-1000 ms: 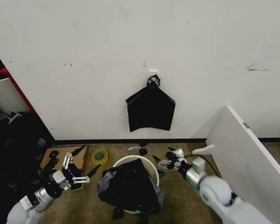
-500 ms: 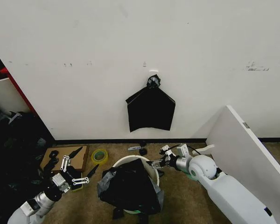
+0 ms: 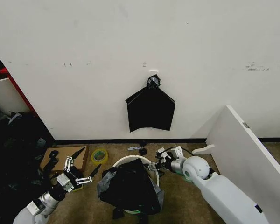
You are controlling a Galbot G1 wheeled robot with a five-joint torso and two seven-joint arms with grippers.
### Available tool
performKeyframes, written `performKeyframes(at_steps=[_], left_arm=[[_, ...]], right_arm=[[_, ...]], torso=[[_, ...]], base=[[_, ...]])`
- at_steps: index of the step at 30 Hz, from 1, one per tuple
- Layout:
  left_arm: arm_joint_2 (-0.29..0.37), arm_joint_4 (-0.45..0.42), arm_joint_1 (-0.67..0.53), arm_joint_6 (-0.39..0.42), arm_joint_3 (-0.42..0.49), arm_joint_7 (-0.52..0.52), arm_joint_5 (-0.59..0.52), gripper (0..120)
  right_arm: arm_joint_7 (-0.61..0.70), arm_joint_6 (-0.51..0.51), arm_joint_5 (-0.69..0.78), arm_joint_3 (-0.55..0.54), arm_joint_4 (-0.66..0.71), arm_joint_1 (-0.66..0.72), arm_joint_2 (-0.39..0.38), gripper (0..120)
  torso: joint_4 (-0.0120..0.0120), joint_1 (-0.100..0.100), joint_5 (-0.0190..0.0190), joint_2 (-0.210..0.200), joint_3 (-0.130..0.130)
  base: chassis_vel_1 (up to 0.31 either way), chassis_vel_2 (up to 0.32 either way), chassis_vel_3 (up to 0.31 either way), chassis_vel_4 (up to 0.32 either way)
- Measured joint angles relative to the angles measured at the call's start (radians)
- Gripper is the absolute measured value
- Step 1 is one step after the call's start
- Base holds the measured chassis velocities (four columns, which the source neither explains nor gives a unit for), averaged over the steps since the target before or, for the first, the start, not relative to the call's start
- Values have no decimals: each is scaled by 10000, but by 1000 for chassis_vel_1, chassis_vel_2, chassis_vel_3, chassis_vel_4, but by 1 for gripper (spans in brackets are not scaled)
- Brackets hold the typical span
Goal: Place the garbage bag over the trash bin.
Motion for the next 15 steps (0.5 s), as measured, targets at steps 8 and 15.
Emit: performKeyframes(at_steps=[8, 15], left_arm=[[-52, 39, 105, -173, 2, -329, 187, 100], [-136, 46, 105, -239, 115, -488, 329, 100]], right_arm=[[1679, -73, 815, 67, 674, -590, -28, 43], [2585, -62, 1263, 184, 860, -972, 36, 19]], torso=[[-2, -2, -1, 0, -1], [-1, -2, -1, 0, 0]], base=[[0, 0, 0, 0], [0, 0, 0, 0]])
